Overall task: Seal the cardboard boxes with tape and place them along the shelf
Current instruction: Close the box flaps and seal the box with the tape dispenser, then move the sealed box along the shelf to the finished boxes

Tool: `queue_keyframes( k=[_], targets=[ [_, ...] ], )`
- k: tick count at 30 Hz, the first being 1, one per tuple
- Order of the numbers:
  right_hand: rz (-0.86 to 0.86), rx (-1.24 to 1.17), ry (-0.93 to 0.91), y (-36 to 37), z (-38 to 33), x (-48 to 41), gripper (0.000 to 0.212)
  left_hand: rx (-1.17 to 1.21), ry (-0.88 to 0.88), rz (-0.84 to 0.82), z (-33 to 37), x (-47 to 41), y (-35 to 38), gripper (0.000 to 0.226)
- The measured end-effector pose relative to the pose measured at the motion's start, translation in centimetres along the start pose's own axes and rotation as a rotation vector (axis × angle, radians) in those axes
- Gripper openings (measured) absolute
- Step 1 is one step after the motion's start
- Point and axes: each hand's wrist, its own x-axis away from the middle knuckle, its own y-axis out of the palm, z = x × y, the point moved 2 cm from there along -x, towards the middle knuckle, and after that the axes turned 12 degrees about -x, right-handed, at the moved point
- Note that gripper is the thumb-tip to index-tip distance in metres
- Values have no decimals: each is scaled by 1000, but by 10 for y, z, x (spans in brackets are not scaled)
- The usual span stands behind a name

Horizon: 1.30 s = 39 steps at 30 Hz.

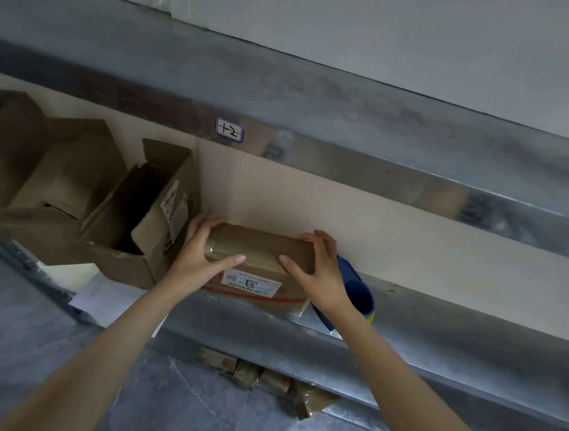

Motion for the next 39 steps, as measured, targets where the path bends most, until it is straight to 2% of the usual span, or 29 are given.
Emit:
queue_keyframes(
  k=[3, 5, 14, 18, 26, 33, 39],
  targets=[
    [-48, -18, 103, -3, -2, 7, 83, 30, -46, 11, -2, 12, -3, 80],
    [-81, -14, 127, -7, -3, 12, 88, 8, -30, 5, -2, 21, -2, 82],
    [-70, 87, 64, -24, -6, 30, 76, -88, -21, 62, 5, 29, 1, 79],
    [-50, 108, 94, -19, -6, 39, 78, -108, -16, 58, 2, 26, -3, 77],
    [113, 30, 121, 7, -33, 54, 89, -49, -21, 100, 7, 34, -7, 58],
    [283, 111, 51, -6, -64, 72, 72, -78, 130, 124, 42, 30, -30, 56],
    [516, 125, 11, -43, -83, 100, 66, -35, 249, 84, 83, 30, -18, 56]
  ],
)
